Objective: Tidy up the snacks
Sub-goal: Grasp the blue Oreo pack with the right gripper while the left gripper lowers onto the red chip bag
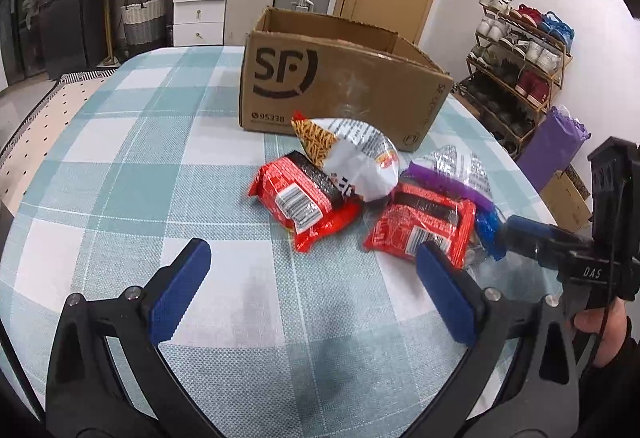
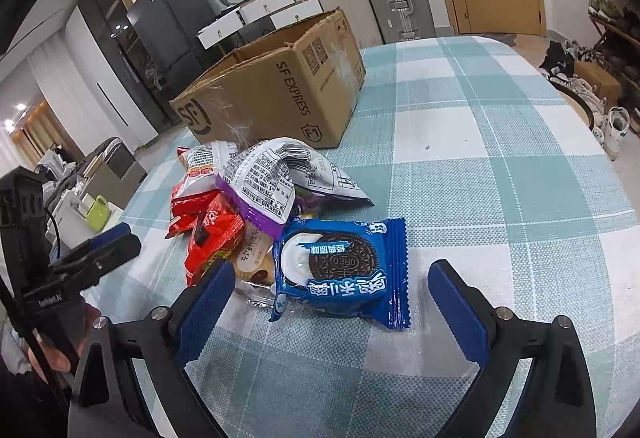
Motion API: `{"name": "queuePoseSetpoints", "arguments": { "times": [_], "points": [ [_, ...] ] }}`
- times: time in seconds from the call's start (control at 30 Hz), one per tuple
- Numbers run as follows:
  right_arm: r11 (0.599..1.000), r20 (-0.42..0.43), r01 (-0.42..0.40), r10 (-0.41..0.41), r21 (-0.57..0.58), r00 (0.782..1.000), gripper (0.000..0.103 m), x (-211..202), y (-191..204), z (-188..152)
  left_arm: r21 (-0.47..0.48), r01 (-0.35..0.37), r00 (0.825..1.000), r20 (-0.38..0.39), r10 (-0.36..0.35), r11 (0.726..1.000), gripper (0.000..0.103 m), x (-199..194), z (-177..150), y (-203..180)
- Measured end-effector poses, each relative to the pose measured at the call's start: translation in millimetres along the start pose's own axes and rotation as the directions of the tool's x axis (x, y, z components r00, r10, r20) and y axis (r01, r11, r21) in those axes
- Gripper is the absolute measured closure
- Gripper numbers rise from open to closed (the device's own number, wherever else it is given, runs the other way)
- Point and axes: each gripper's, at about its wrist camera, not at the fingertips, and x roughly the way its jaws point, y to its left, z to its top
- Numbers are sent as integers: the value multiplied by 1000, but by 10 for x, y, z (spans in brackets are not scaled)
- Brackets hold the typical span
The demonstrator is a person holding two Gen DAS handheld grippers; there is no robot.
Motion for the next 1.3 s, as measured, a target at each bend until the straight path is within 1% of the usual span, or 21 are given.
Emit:
{"name": "queuePoseSetpoints", "arguments": {
  "times": [0.1, 0.2, 0.37, 0.47, 0.5, 0.53, 0.57, 0.6, 0.63, 0.73, 0.8, 0.97, 1.13, 1.23, 1.3],
  "points": [
    [1000, -7, -1, 1, 3, 1000, 4, 31, 4, 15, -1, 9, 1000, -14, -9, 1000, 1, 98, -8, 14],
    [1000, -9, 5, -5, -2, 1000, 4, 37, 26, 9, -17, -15, 1000, 2, 15, 1000, 1, 137, -3, 56],
    [999, -13, 33, -33, -17, 999, 6, 47, 75, -6, -47, 5, 1000, -8, -5, 999, 1, 224, 4, 112],
    [999, -13, 47, -47, -19, 999, 12, 43, 75, -15, -45, 13, 1000, -8, -13, 999, 1, 273, 14, 107],
    [999, -11, 51, -51, -18, 999, 15, 39, 74, -15, -41, 10, 1000, -7, -10, 999, 1, 289, 20, 95],
    [998, -10, 54, -54, -18, 998, 22, 35, 73, -19, -35, 11, 1000, -7, -11, 999, 1, 306, 26, 81],
    [999, -10, 51, -51, -18, 999, 25, 35, 74, -16, -31, 14, 1000, -7, -14, 999, 1, 289, 17, 77],
    [999, -10, 51, -51, -18, 999, 30, 36, 73, -15, -25, 13, 1000, -9, -13, 1000, 1, 301, 23, 66],
    [999, -10, 49, -49, -17, 999, 37, 31, 67, -20, -19, 13, 1000, -8, -13, 1000, 1, 310, 31, 55],
    [1000, -10, 4, -4, -1, 1000, 49, 22, 29, -17, -1, 28, 1000, -6, -28, 1000, 1, 281, 13, 13],
    [1000, 2, -9, 9, 6, 1000, 51, -3, 18, -21, 23, 37, 999, -9, -37, 999, 1, 282, 17, -47],
    [997, 47, -64, 62, 43, 997, 55, -97, -64, -22, 65, 87, 996, -36, -84, 994, 1, 332, 103, -230],
    [989, 85, -117, 109, 88, 990, 55, -174, -163, -39, 84, 153, 984, -109, -144, 985, 1, 511, 241, -434],
    [984, 114, -144, 132, 107, 985, 55, -234, -205, -54, 65, 160, 976, -158, -148, 985, 1, 679, 299, -509],
    [978, 125, -167, 152, 125, 980, 55, -256, -248, -64, 37, 185, 966, -188, -175, 982, 1, 789, 341, -540]
  ]
}}
